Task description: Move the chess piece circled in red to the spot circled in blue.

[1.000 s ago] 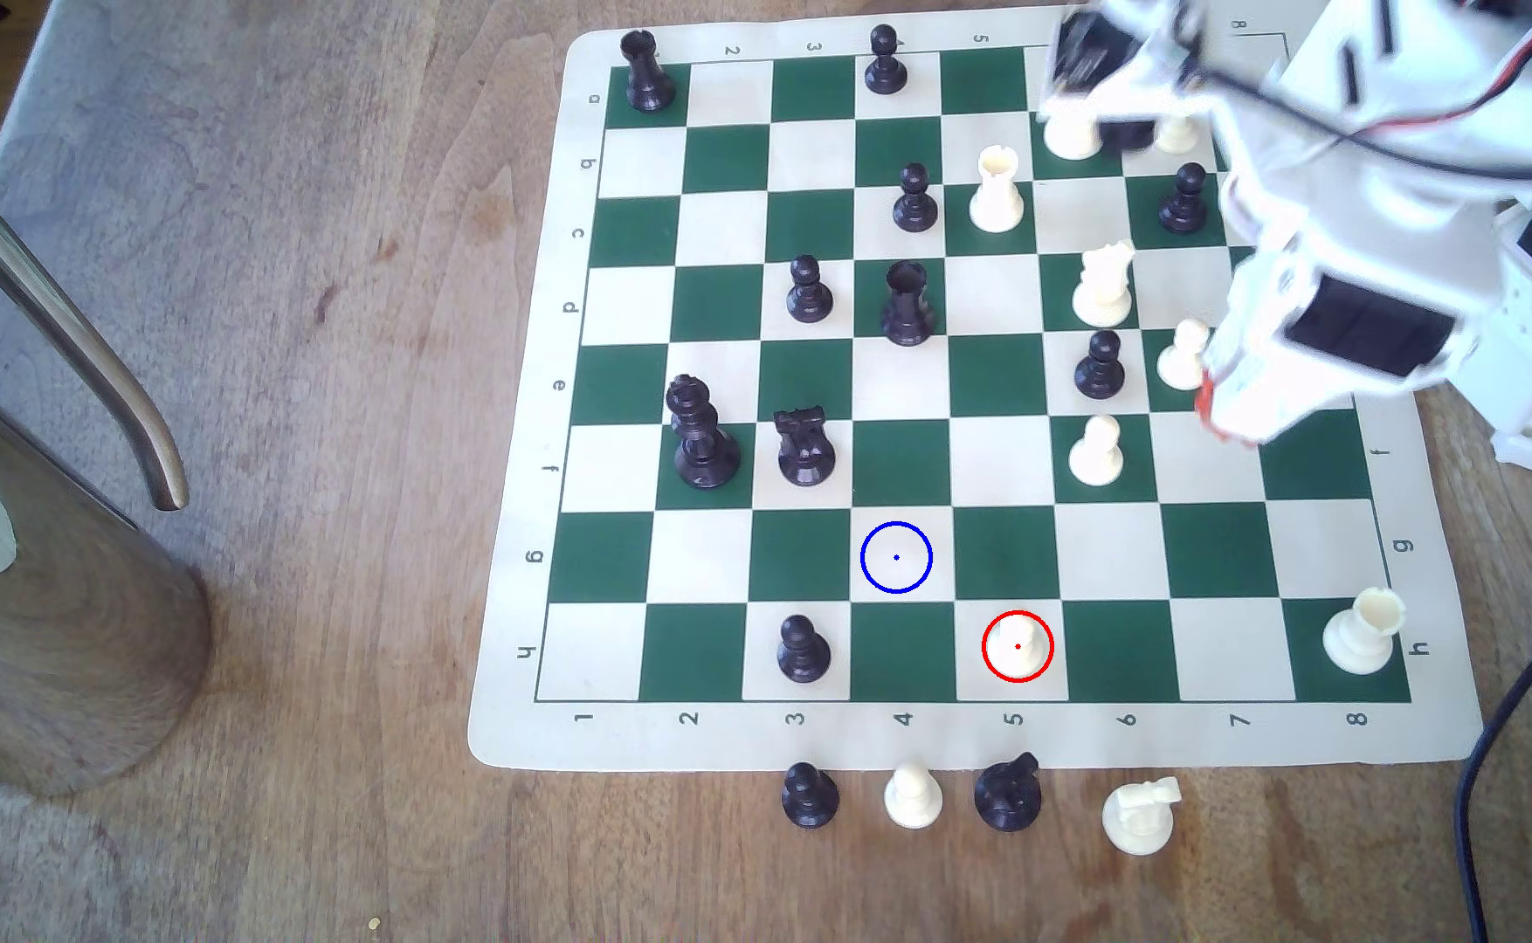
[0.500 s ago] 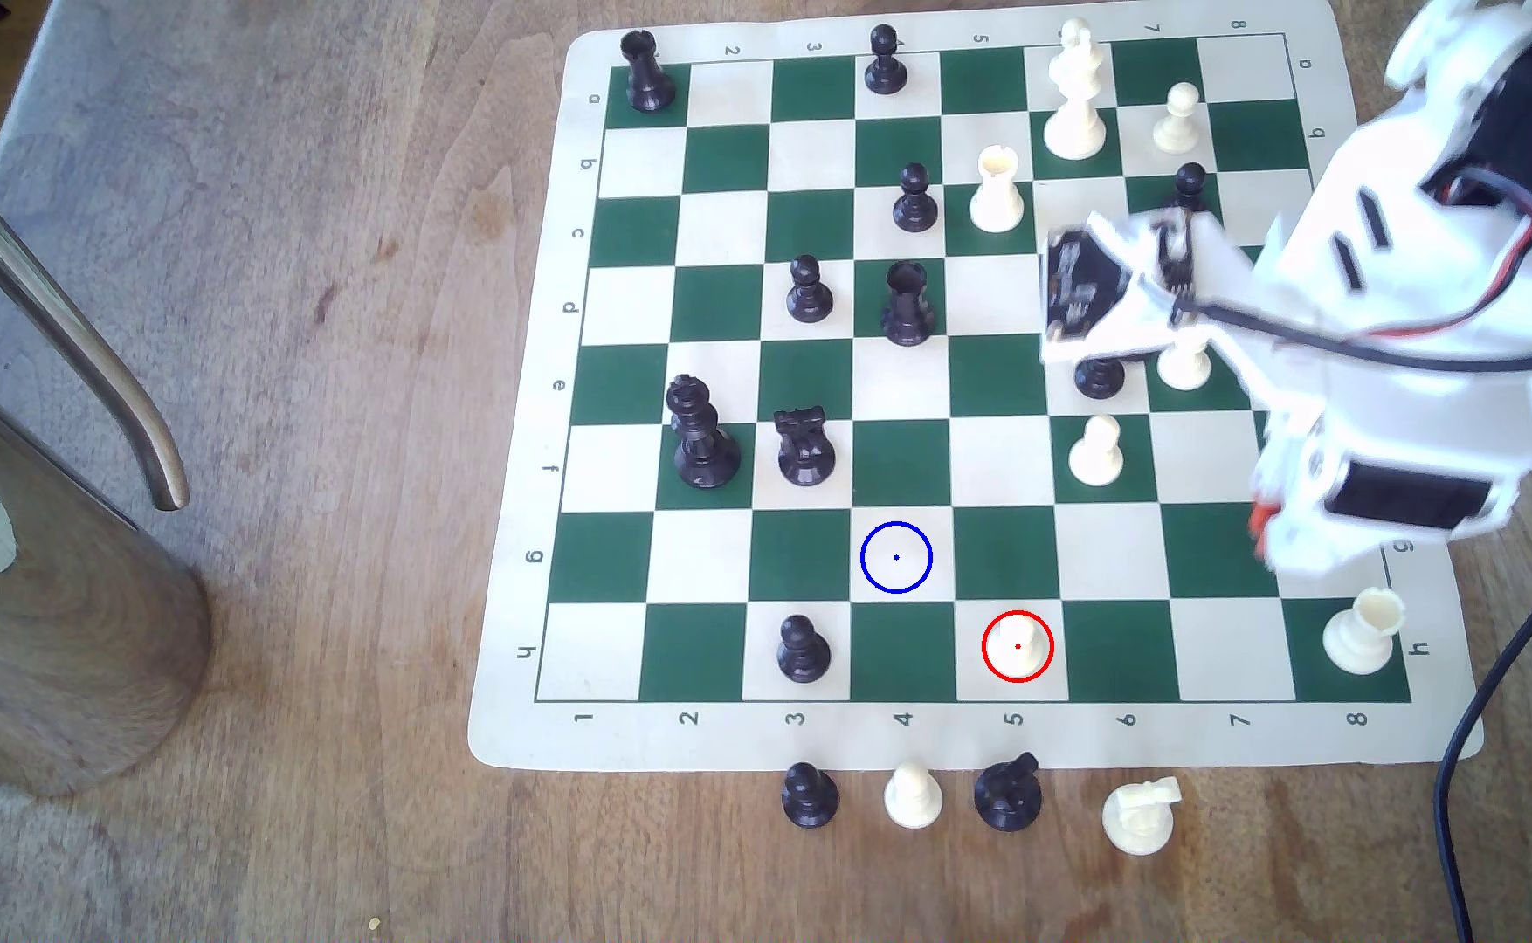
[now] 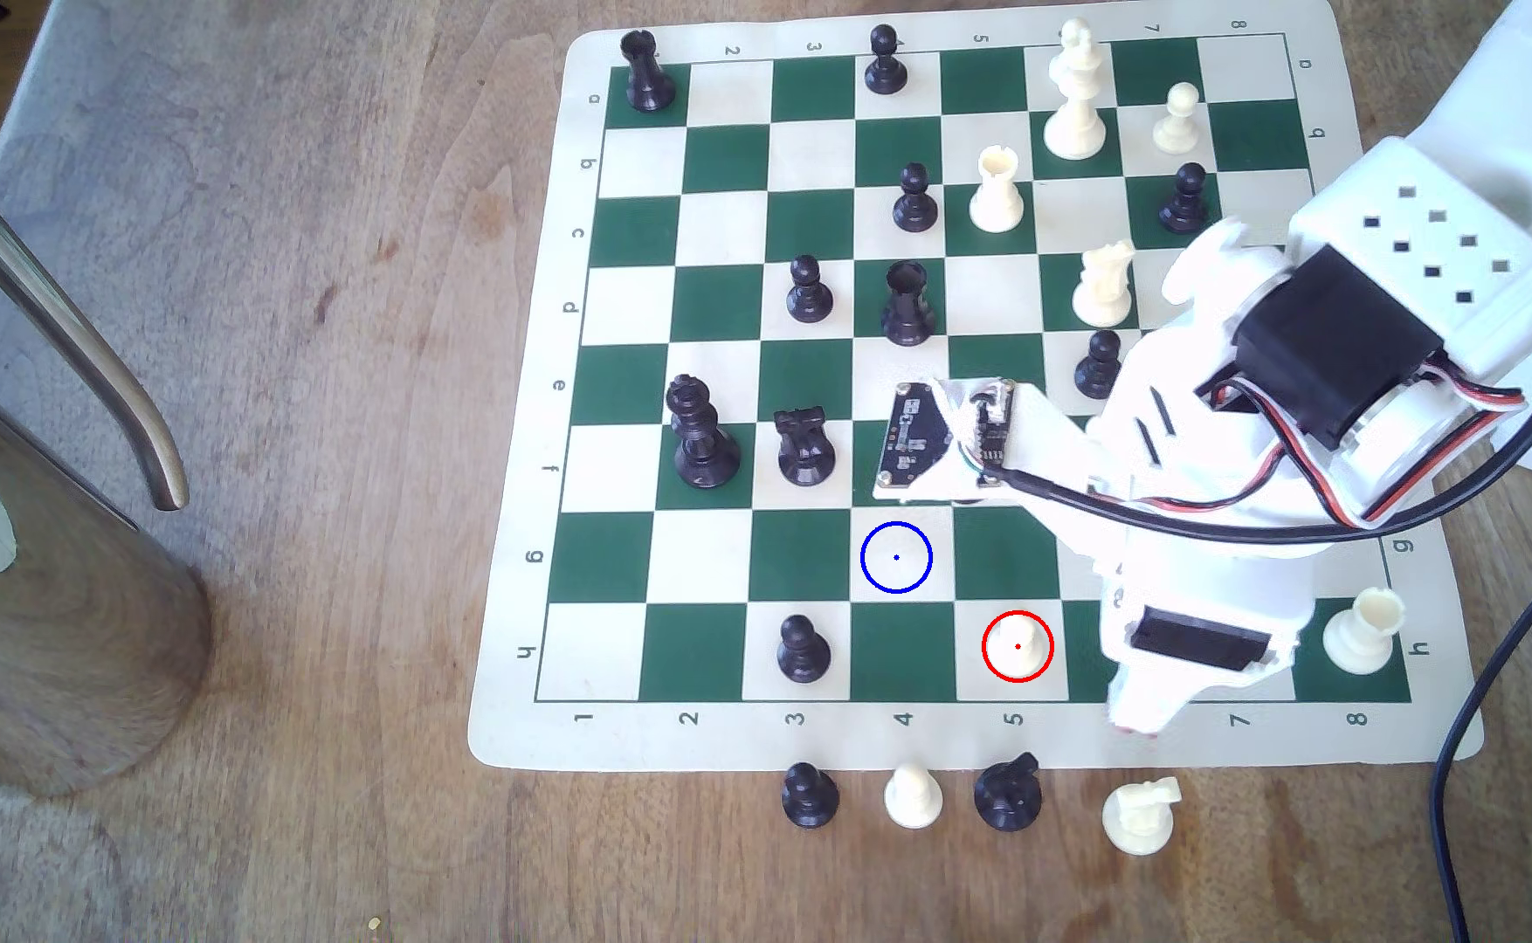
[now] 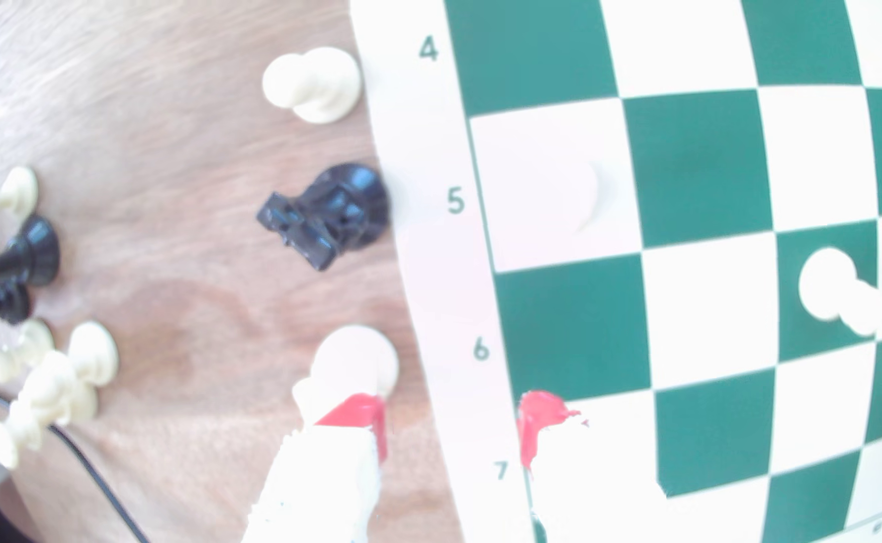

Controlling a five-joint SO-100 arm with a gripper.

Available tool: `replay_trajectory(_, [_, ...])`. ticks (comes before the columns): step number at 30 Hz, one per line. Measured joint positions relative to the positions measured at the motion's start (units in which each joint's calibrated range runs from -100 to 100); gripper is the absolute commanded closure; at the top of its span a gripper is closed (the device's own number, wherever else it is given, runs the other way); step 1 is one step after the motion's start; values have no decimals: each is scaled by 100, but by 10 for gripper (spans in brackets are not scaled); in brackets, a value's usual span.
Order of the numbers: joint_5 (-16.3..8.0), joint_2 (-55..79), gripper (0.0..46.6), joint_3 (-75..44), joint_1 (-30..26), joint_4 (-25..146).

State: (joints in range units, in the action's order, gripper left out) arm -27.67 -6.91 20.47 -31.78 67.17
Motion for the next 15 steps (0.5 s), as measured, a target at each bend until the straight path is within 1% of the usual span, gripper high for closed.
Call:
replay_trajectory(4, [10,50,299,0,214,-183])
replay_trajectory(8, [151,218,299,-9,354,-239])
replay_trajectory(15, [249,528,301,-9,590,-406])
